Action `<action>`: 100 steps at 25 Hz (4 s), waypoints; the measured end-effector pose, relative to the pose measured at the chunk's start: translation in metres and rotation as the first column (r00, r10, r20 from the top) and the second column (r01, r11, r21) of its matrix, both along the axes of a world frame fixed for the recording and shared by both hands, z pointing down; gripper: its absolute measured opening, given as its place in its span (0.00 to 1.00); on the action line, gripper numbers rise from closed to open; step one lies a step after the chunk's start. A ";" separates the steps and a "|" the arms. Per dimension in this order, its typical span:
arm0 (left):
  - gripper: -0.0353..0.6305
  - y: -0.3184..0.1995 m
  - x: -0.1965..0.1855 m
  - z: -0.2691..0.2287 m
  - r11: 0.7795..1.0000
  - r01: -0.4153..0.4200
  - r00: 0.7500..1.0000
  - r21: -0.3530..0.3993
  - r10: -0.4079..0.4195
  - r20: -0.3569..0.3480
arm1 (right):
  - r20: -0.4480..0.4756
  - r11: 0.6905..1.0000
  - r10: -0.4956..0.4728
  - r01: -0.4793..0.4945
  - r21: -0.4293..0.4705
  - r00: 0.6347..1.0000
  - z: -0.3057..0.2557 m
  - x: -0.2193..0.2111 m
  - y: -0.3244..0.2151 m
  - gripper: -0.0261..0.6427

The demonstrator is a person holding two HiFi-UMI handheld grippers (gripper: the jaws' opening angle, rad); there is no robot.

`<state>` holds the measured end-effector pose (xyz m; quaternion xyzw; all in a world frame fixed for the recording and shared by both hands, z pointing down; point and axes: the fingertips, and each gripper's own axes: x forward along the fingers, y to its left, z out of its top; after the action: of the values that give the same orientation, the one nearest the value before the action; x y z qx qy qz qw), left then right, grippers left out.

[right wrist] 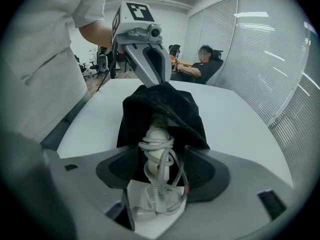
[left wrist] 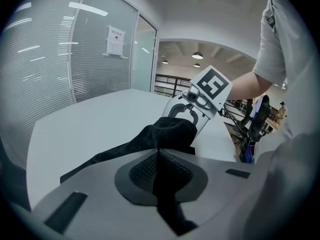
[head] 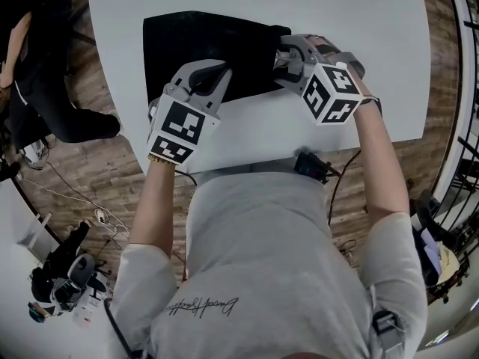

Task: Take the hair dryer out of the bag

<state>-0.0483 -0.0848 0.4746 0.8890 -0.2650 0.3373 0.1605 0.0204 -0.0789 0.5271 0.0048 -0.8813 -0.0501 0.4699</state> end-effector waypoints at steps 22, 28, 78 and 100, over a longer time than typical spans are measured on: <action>0.08 0.002 0.002 -0.003 0.998 0.056 0.997 -0.024 -0.058 -0.055 | -0.143 0.985 -0.170 0.171 -0.005 0.975 0.034 -0.005 0.006 0.43; 0.08 0.006 -0.001 0.000 0.999 0.043 0.998 -0.031 -0.045 -0.049 | -0.159 0.975 -0.220 0.218 -0.034 0.962 0.032 0.001 0.005 0.42; 0.08 0.009 -0.021 0.002 0.995 0.096 0.995 0.003 -0.096 0.025 | -0.041 0.999 0.024 -0.026 -0.038 0.999 0.002 0.063 0.015 0.37; 0.08 0.005 -0.025 0.002 0.995 0.093 0.994 0.021 -0.094 0.051 | -0.019 0.971 0.239 -0.239 -0.030 0.971 -0.029 0.130 0.030 0.37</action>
<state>-0.0732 -0.0803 0.4768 0.8680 -0.3133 0.3499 0.1611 0.1504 -0.0490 0.4981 0.1030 -0.8713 0.0208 0.4794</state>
